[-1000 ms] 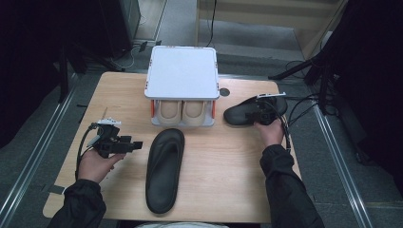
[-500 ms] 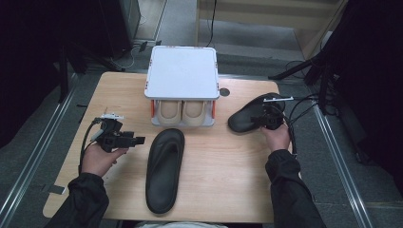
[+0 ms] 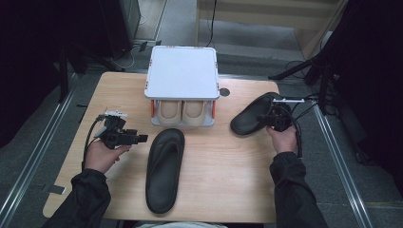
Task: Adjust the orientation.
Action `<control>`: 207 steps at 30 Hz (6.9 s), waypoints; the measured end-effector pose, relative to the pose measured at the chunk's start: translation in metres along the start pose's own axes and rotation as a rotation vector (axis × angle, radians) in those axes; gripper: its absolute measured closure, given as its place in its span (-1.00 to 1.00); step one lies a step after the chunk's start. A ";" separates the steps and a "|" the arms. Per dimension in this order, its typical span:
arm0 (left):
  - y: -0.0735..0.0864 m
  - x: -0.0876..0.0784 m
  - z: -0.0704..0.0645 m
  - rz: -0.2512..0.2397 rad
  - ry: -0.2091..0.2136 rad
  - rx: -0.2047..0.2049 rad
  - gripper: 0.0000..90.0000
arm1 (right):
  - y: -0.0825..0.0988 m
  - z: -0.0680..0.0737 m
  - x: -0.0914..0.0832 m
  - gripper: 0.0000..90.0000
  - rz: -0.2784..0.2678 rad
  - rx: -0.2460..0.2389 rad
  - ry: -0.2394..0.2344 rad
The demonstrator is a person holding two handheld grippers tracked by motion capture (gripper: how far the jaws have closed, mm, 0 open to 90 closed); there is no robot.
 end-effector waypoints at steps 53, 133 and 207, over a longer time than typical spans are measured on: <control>0.036 -0.036 0.025 -0.047 -0.079 -0.077 -0.14 | -0.010 -0.052 0.030 0.59 0.015 0.178 0.182; 0.013 -0.010 -0.016 -0.014 0.082 0.107 0.91 | 0.029 0.104 -0.064 0.61 -0.024 -0.050 -0.115; 0.038 0.032 -0.019 0.174 0.029 0.255 1.00 | 0.050 0.173 -0.011 0.99 0.025 -0.188 -0.253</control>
Point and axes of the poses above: each handheld gripper's, and its own axes: x roughly forward along the jaws, y roughly out of its underside, z roughly to its left, the point moved 6 cm from there along x, roughly forward along the jaws, and after that the axes turned 15 degrees about -x, right-handed, at the moved point
